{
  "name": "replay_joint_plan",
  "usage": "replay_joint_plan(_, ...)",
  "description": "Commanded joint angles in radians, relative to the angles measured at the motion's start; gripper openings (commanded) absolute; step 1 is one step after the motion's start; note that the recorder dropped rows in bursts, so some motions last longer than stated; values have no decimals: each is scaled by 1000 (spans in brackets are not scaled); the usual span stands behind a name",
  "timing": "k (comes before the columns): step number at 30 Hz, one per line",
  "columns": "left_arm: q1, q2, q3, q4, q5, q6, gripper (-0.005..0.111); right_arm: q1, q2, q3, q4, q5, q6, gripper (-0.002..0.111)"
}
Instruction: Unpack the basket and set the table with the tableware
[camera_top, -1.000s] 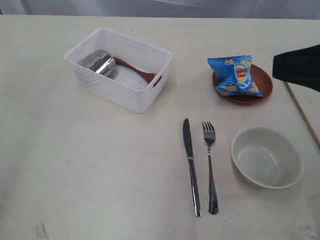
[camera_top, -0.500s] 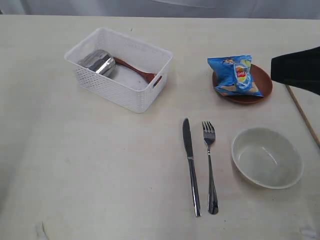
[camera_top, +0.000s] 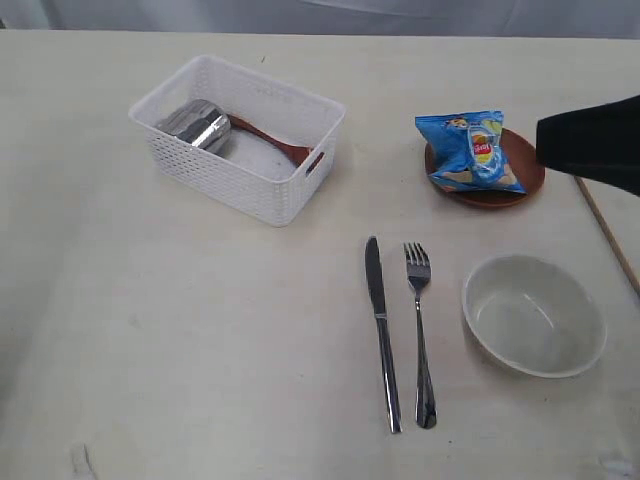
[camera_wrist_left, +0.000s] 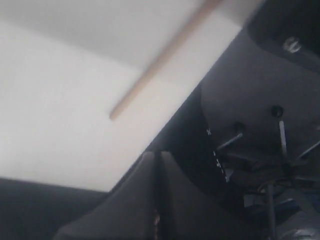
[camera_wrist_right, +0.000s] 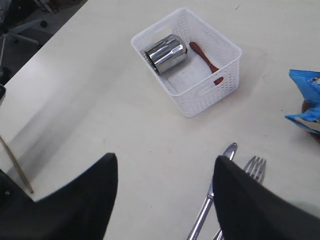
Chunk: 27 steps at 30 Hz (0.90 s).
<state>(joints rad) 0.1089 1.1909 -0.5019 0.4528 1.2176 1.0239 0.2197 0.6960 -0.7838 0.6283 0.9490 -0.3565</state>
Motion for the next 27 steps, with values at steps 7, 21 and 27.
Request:
replay_joint_plan(7,-3,165,13,63,3,-83,0,4,-5,-5,62,8,-55,54)
replay_joint_plan(21,167,174,6,-28,3,99,0,4,-5,-5,66,10,-63,54)
replay_joint_plan(27,167,249,6,-38,3,163,0,4,-5,-5,66,10,-77,54)
